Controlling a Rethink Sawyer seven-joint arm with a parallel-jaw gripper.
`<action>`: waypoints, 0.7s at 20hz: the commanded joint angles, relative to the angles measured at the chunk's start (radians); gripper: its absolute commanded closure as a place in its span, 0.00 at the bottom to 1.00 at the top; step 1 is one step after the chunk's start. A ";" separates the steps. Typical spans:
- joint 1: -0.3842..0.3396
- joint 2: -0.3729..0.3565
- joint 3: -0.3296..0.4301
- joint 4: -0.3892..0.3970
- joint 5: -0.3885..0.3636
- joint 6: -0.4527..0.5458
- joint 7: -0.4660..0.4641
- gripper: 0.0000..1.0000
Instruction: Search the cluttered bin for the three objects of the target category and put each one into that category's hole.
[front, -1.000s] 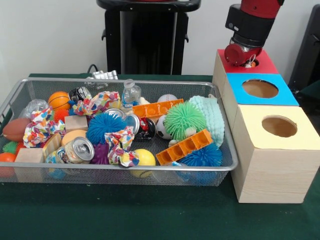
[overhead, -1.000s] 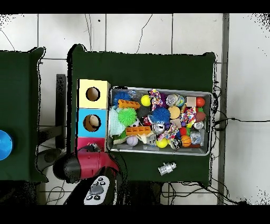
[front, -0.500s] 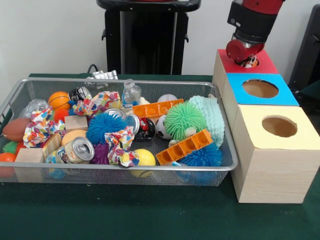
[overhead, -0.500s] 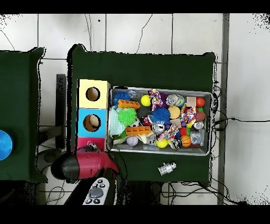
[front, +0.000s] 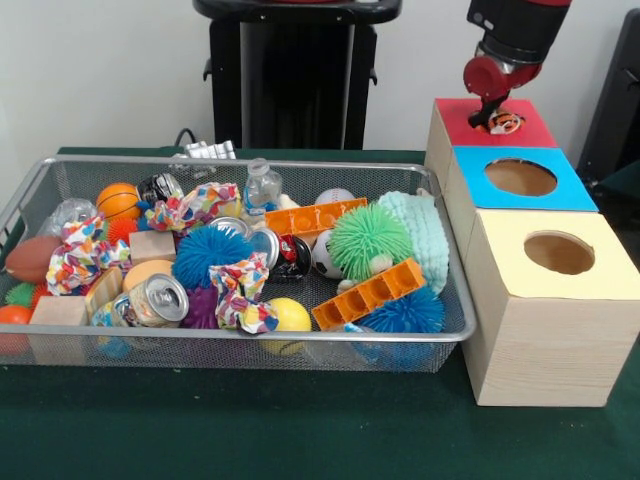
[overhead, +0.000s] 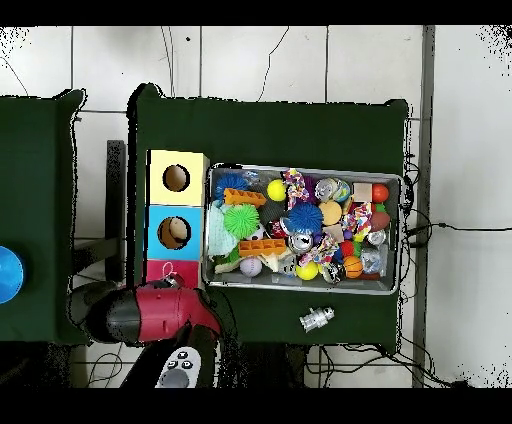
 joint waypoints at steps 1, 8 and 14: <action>0.002 -0.050 0.020 -0.080 0.046 0.111 0.277 1.00; 0.021 -0.034 -0.027 -0.110 0.002 0.112 0.259 1.00; 0.010 -0.022 -0.028 -0.090 0.032 0.015 0.288 0.00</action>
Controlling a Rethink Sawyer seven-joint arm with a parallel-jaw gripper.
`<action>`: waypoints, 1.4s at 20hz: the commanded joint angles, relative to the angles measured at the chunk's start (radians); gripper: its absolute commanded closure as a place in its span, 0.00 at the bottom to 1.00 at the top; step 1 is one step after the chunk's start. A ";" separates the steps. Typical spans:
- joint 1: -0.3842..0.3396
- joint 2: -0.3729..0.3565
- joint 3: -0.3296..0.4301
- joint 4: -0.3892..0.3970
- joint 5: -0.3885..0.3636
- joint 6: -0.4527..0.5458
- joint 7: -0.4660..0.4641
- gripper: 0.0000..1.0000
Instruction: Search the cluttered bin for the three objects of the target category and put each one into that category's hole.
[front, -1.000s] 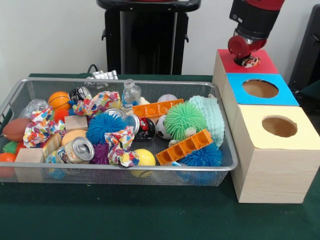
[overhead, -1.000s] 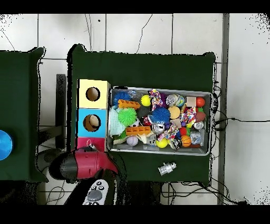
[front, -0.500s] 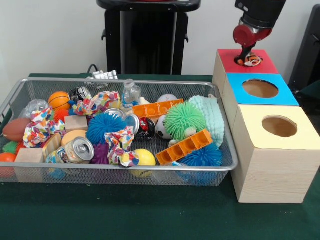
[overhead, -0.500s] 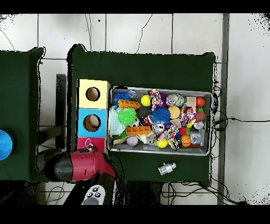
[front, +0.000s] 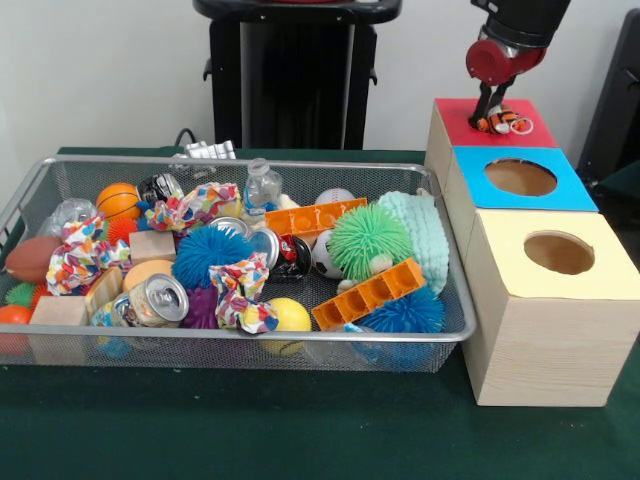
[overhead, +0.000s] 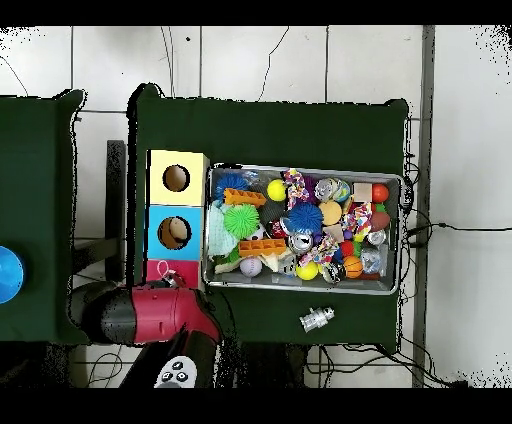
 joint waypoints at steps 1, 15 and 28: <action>-0.021 0.009 0.029 -0.090 -0.013 -0.027 0.218 0.00; -0.002 -0.050 -0.015 -0.123 0.013 0.055 0.260 0.00; -0.025 -0.061 0.006 -0.124 0.017 0.095 0.248 0.00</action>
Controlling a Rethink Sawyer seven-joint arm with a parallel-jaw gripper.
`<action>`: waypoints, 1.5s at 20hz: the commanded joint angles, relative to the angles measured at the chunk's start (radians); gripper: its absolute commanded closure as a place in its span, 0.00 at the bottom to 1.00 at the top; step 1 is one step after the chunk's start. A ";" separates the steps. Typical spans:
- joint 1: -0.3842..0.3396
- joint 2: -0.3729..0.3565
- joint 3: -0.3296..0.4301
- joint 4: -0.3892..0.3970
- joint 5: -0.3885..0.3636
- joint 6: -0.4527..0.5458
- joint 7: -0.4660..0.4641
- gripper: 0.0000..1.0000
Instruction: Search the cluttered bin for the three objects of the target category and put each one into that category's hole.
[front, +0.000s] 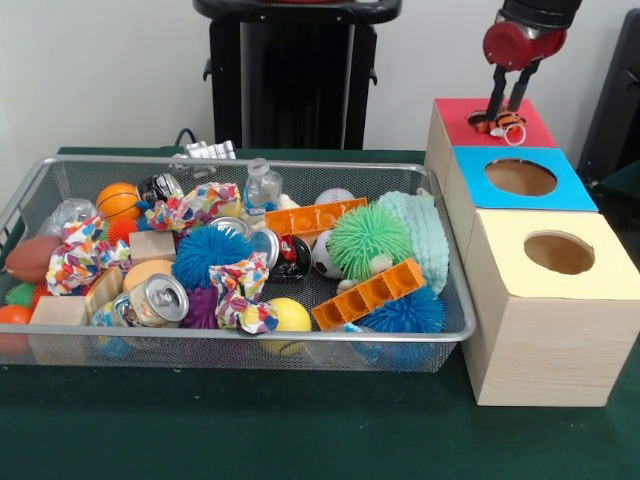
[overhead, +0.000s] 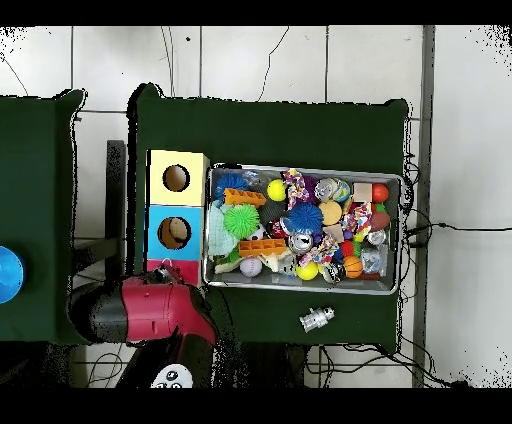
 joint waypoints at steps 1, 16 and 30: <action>-0.030 -0.011 0.012 -0.089 0.019 0.089 0.248 0.00; -0.040 -0.031 0.005 -0.057 -0.027 0.142 0.199 1.00; -0.386 -0.210 0.333 0.274 -0.066 -0.341 0.132 1.00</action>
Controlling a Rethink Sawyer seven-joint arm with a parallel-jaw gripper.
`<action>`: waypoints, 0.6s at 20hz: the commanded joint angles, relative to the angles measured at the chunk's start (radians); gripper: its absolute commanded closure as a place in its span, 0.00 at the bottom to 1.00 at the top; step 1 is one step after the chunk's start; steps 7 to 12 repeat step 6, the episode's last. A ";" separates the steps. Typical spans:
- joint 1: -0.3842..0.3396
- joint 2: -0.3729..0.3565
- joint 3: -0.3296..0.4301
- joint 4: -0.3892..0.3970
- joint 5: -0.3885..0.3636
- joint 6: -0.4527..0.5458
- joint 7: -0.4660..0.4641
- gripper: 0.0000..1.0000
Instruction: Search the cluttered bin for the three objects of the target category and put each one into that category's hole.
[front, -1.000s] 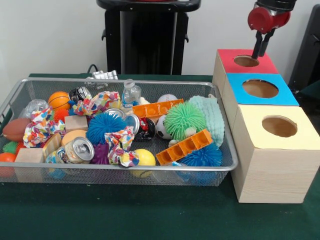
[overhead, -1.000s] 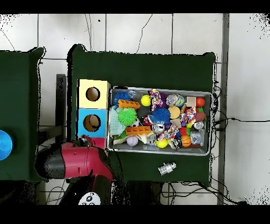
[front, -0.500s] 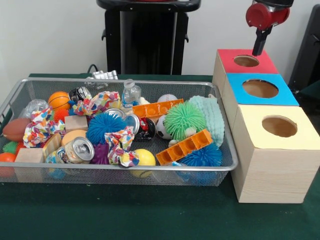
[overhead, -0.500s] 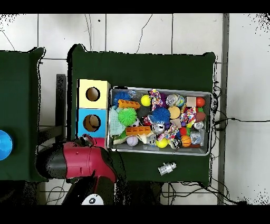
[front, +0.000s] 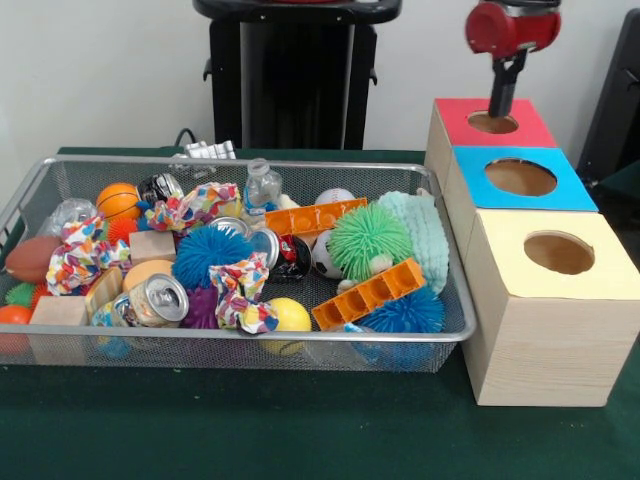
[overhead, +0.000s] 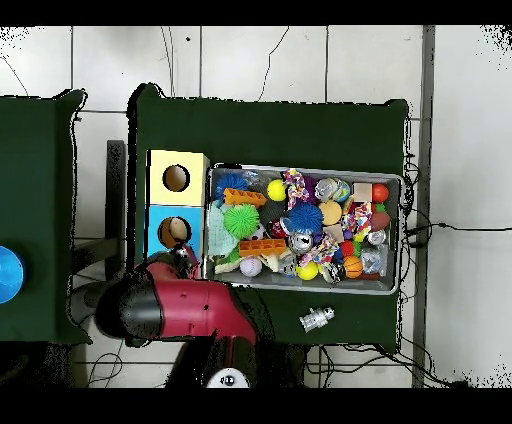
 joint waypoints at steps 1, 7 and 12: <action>-0.172 -0.097 0.200 0.175 -0.066 -0.128 0.129 1.00; -0.154 -0.085 0.187 0.083 -0.063 -0.037 0.127 1.00; -0.154 -0.085 0.187 0.083 -0.063 -0.037 0.127 1.00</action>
